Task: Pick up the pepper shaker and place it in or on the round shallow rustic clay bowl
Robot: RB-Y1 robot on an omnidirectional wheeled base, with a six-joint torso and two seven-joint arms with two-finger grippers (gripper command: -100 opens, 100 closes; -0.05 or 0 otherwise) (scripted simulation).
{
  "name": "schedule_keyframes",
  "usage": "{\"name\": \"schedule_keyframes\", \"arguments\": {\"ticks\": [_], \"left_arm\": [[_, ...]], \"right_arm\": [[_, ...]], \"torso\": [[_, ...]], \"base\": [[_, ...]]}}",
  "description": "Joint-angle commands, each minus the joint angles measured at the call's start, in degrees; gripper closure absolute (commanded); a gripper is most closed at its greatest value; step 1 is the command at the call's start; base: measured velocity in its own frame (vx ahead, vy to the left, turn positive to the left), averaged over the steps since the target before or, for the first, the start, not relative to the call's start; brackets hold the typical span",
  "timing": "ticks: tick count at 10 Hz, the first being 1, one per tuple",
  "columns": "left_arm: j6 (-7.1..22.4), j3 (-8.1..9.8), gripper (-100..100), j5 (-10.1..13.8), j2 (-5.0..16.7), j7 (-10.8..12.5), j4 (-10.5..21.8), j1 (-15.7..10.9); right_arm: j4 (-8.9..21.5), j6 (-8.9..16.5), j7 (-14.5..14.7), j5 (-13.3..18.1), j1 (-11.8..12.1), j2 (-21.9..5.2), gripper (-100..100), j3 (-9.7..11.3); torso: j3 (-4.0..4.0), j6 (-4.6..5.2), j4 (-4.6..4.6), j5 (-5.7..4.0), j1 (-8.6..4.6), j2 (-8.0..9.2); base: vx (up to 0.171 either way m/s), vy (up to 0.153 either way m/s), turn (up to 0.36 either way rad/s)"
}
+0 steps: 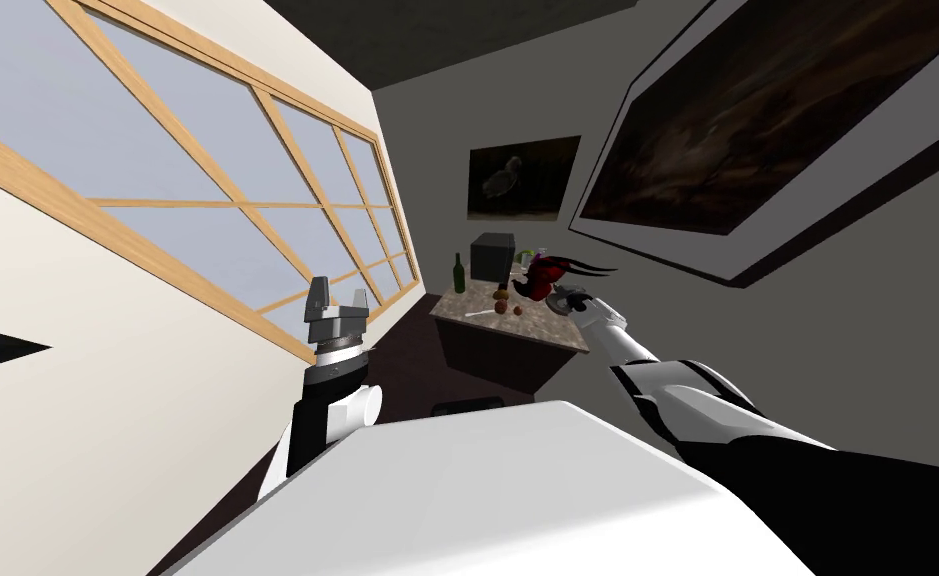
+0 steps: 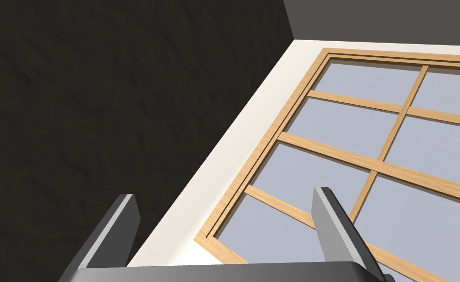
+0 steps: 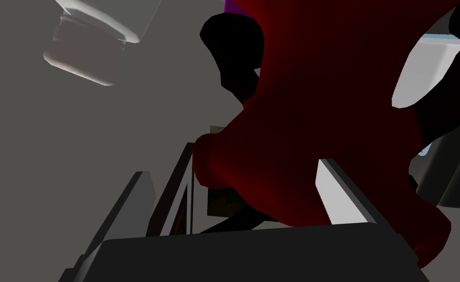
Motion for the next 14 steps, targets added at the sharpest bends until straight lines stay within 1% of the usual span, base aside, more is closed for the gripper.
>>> {"name": "schedule_keyframes", "arguments": {"ticks": [1,2,3,4,5,6,7,8,9,10,11,12,13,14], "left_arm": [[0.00,0.00,0,0.00,0.00,0.00,0.00,0.00],[0.00,0.00,0,0.00,0.00,0.00,0.00,0.00],[0.00,-0.01,0,0.00,0.00,0.00,0.00,-0.01],[0.00,0.00,0,0.00,0.00,0.00,0.00,0.00],[0.00,0.00,0,0.00,0.00,0.00,0.00,0.00],[0.00,0.00,0,0.00,0.00,0.00,0.00,0.00],[0.00,0.00,0,0.00,0.00,0.00,0.00,-0.01],[0.00,0.00,0,0.00,0.00,0.00,0.00,0.00],[0.00,0.00,0,0.00,0.00,0.00,0.00,0.00],[0.00,0.01,0,0.00,0.00,0.00,0.00,0.00],[0.00,0.01,0,0.00,0.01,0.00,0.00,0.00],[0.00,0.00,0,0.00,0.00,0.00,0.01,-0.01],[0.00,0.00,0,0.00,0.00,0.00,0.00,0.00],[0.00,0.00,0,0.00,0.00,0.00,0.00,0.00]], "right_arm": [[0.34,-0.06,-2.86,0.43,0.11,-0.20,-100,-0.22],[2.88,-2.92,-4.56,2.04,0.76,-3.15,-100,1.22],[3.96,-3.88,-6.33,2.04,0.76,-5.11,-100,1.22],[4.66,-3.88,-7.91,2.04,0.76,-5.24,-100,1.22],[4.66,-3.88,-9.59,2.04,0.76,-5.24,-100,1.22],[7.30,-6.76,-11.25,3.66,1.41,-8.02,-100,2.67],[7.78,-7.17,-13.17,3.66,1.41,-10.01,-100,2.67],[8.98,-7.69,-14.22,3.66,1.41,-10.28,-100,2.67],[8.98,-7.69,-15.62,3.66,1.41,-10.28,-100,2.67],[8.98,-7.69,-16.37,3.66,1.41,-10.28,-100,2.67],[11.90,-10.64,-18.55,5.28,2.05,-13.13,-100,4.12],[13.29,-11.51,-19.70,5.28,2.05,-14.43,-100,4.12],[13.29,-11.51,-20.97,5.28,2.05,-15.33,-100,4.12],[13.29,-11.51,-23.03,5.28,2.05,-15.33,-100,4.12]], "torso": [[0.00,0.00,0.00,0.00,0.00,0.00],[0.00,-0.02,0.00,-0.04,-0.15,0.01],[0.01,-0.07,0.00,-0.01,0.02,0.02],[0.01,-0.03,0.01,0.02,0.08,0.02],[0.01,0.00,0.01,-0.01,-0.04,0.02],[0.01,-0.02,0.00,-0.04,-0.16,0.01],[0.00,-0.08,0.00,-0.01,0.04,-0.01],[-0.02,-0.04,-0.01,0.02,0.09,-0.03],[0.01,0.01,0.00,-0.01,-0.03,0.02],[0.02,-0.01,0.01,-0.04,-0.16,0.04],[0.02,-0.02,0.01,-0.06,-0.24,0.04],[0.01,-0.08,0.00,-0.01,0.04,0.02],[0.01,-0.01,0.01,0.02,0.10,0.02],[0.02,0.00,0.01,0.00,-0.03,0.03]], "base": [[0.003,0.015,-0.021],[-0.005,0.081,0.199],[-0.003,0.094,0.129],[0.005,0.051,0.000],[0.005,0.016,-0.025],[0.007,0.084,0.209],[0.009,0.097,0.139],[0.007,0.051,-0.009],[0.001,0.017,-0.032],[0.000,0.000,0.000],[-0.004,0.091,0.229],[0.007,0.101,0.114],[0.013,0.049,-0.022],[0.008,0.012,-0.019]]}}
